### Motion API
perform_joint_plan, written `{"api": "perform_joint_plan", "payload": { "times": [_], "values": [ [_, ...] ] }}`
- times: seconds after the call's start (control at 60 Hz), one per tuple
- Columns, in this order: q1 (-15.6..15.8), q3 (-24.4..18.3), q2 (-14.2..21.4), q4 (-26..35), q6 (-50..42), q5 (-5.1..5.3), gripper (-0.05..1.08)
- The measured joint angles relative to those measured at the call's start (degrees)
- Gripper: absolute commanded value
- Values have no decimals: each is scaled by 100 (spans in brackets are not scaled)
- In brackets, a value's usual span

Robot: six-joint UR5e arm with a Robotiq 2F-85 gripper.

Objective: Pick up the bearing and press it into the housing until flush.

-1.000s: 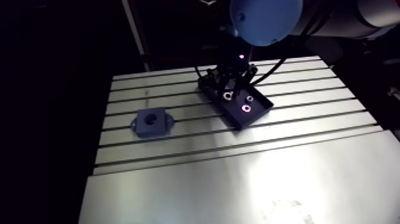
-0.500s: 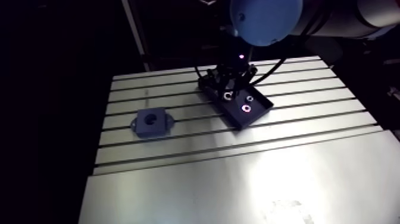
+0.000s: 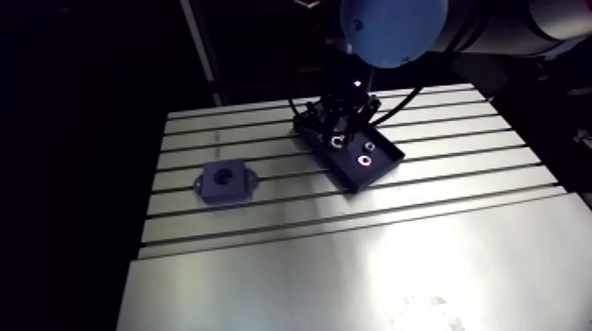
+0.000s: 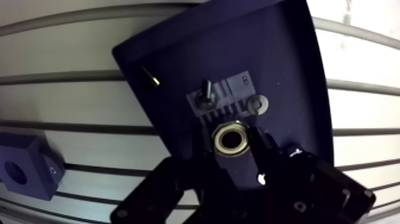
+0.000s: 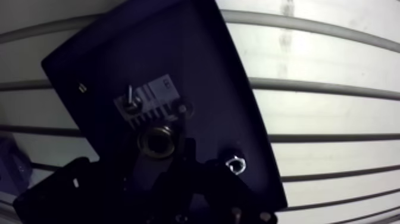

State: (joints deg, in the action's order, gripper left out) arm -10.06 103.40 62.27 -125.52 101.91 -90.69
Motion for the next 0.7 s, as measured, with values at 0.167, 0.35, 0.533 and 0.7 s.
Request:
{"api": "perform_joint_plan", "payload": {
  "times": [0.167, 0.35, 0.533, 0.7],
  "values": [
    [6, -16, 84, 34, -4, -1, 62],
    [8, -38, 259, 145, -7, -15, 62],
    [-5, -75, 445, 352, -8, -26, 63],
    [-2, -140, 646, 568, -8, -28, 63]
  ]
}}
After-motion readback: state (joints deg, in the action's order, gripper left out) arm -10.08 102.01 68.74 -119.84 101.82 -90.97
